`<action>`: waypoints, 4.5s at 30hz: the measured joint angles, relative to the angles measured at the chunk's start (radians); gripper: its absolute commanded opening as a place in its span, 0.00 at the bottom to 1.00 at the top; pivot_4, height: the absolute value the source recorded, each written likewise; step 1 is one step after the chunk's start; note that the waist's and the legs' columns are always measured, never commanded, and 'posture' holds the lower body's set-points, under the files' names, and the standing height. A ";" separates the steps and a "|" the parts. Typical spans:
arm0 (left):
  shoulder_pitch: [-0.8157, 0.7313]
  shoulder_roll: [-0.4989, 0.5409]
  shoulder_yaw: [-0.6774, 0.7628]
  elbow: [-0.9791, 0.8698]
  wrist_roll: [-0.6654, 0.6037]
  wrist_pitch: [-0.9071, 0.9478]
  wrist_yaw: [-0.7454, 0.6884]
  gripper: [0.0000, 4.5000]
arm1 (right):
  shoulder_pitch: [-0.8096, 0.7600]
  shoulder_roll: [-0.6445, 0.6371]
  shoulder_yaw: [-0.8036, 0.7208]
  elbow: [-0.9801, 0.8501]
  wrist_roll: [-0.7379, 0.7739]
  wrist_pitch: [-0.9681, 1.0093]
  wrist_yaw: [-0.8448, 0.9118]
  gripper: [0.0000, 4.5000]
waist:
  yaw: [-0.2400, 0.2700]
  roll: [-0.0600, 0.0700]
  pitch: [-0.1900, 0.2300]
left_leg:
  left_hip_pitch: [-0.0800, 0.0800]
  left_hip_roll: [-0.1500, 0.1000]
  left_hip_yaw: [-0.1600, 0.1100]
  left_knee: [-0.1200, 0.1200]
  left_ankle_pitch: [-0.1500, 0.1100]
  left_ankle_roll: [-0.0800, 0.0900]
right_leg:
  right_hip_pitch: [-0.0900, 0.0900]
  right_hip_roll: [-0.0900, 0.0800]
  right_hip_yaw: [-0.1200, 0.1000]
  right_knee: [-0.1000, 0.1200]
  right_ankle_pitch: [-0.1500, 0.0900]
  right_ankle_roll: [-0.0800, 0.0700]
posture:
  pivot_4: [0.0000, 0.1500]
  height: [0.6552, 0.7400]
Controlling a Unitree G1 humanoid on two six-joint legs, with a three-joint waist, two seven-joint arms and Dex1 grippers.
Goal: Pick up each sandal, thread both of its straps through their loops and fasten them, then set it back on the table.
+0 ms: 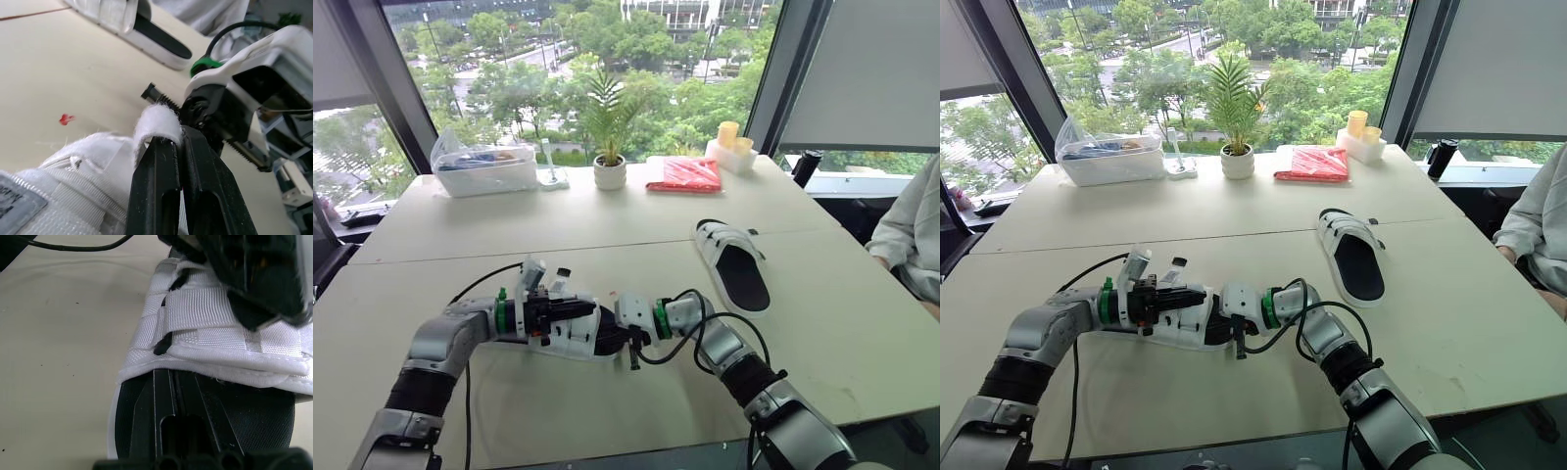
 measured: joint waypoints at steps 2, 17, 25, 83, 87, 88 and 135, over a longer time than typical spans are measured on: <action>-0.013 -0.005 -0.017 0.001 0.024 -0.002 -0.007 0.07 | 0.000 0.000 0.000 0.000 0.000 0.001 0.000 0.00 | 0.000 0.000 0.000 | 0.000 0.000 0.000 0.000 0.000 0.000 | 0.000 0.000 0.000 0.000 0.000 0.000 | 1.00 1.00; -0.173 -0.107 0.042 0.113 0.045 0.117 0.192 1.00 | 0.012 0.000 0.006 -0.003 -0.001 0.007 -0.008 0.00 | -0.001 0.000 -0.001 | 0.001 0.000 -0.005 0.012 0.000 0.000 | 0.007 0.001 -0.004 0.003 0.000 0.001 | 1.00 1.00; -0.295 -0.153 0.106 0.204 0.042 0.200 0.319 1.00 | 0.013 0.003 0.009 -0.007 0.000 0.006 -0.002 0.00 | -0.003 0.000 0.000 | 0.000 -0.001 -0.005 0.011 0.000 0.000 | 0.006 0.001 -0.004 0.004 0.001 0.002 | 1.00 1.00; -0.666 -0.057 -0.009 0.988 0.543 -0.826 -0.165 0.00 | 0.041 -0.007 0.007 -0.092 0.000 0.057 -0.029 0.00 | -0.019 -0.003 0.001 | -0.009 -0.002 -0.004 0.015 -0.001 0.002 | -0.005 0.002 -0.005 0.012 -0.001 0.004 | 1.00 1.00; -0.627 0.062 0.071 0.906 0.464 -0.642 -0.242 0.00 | 0.082 -0.046 0.000 -0.193 0.012 0.108 -0.032 0.00 | -0.031 -0.002 0.001 | -0.013 -0.002 -0.003 0.016 -0.001 0.002 | -0.010 0.002 -0.004 0.013 -0.001 0.004 | 1.00 1.00; -0.591 0.092 0.080 0.864 0.443 -0.567 -0.269 0.00 | 0.094 -0.060 -0.003 -0.232 0.014 0.129 -0.034 0.00 | -0.032 -0.002 0.001 | -0.013 -0.002 -0.003 0.016 -0.001 0.002 | -0.010 0.001 -0.004 0.013 -0.001 0.004 | 1.00 1.00; -0.406 -0.043 -0.062 0.649 0.228 0.264 -0.367 0.26 | 0.174 -0.430 -0.164 -0.795 0.082 0.437 -0.108 0.00 | 0.002 -0.005 0.003 | -0.017 -0.002 -0.004 0.022 -0.001 0.002 | -0.010 -0.001 -0.004 0.012 0.000 0.004 | 1.00 1.00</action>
